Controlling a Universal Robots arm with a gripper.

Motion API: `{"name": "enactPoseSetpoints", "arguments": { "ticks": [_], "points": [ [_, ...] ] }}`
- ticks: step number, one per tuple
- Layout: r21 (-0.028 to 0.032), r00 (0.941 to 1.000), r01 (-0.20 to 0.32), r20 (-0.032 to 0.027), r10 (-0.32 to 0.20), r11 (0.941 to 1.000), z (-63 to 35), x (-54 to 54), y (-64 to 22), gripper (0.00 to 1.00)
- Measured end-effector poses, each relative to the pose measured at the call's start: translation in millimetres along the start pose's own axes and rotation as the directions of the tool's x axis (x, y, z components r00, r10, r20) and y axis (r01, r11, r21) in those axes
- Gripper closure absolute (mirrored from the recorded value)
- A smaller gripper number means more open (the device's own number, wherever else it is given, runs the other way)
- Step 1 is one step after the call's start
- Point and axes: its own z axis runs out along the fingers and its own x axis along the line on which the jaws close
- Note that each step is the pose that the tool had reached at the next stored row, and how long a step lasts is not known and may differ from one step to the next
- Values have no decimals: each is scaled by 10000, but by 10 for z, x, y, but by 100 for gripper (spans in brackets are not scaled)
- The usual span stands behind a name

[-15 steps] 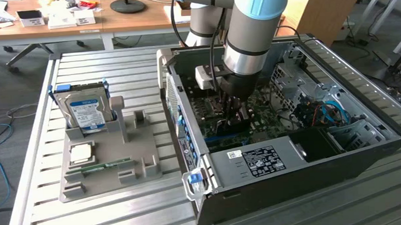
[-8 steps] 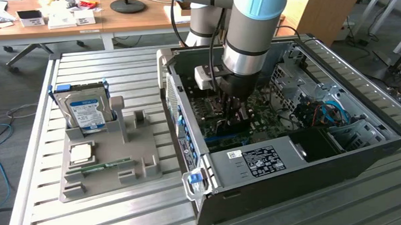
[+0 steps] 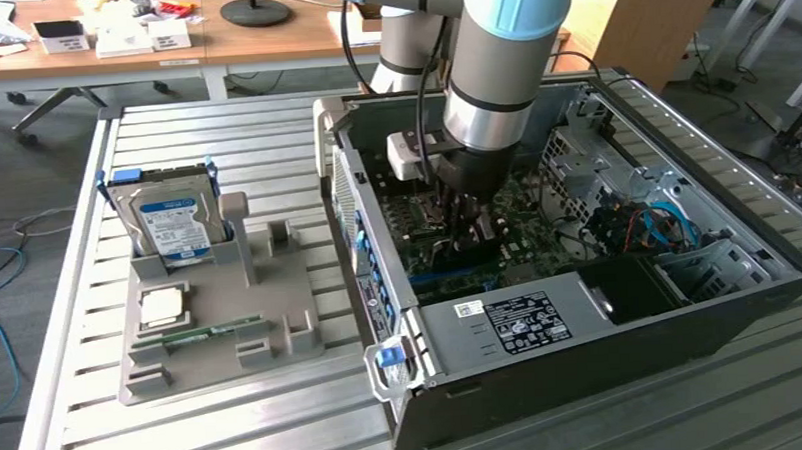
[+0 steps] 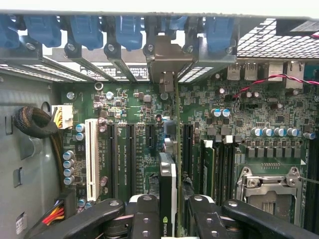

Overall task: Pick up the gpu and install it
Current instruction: 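Press down on the gpu until it lock into place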

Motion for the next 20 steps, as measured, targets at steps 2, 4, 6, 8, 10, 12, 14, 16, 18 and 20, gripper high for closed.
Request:
{"name": "enactPoseSetpoints", "arguments": {
  "ticks": [2,4,6,8,10,12,14,16,18,20],
  "points": [
    [9,10000,-2,0,2,10000,5,0,2,73],
    [10,10000,-3,-2,3,10000,11,1,5,73],
    [9,10000,-2,-5,2,10000,17,1,7,73],
    [10,10000,-1,-4,1,10000,18,1,7,73],
    [-1,10000,-1,6,1,10000,20,0,9,73],
    [4,10000,-3,6,3,10000,22,0,9,73],
    [8,10000,-2,13,2,10000,26,4,11,73],
    [10,10000,-2,19,2,10000,27,6,12,73],
    [14,10000,-4,25,4,10000,27,6,12,73],
    [17,10000,-4,32,3,10000,30,9,13,73]
  ]
}}
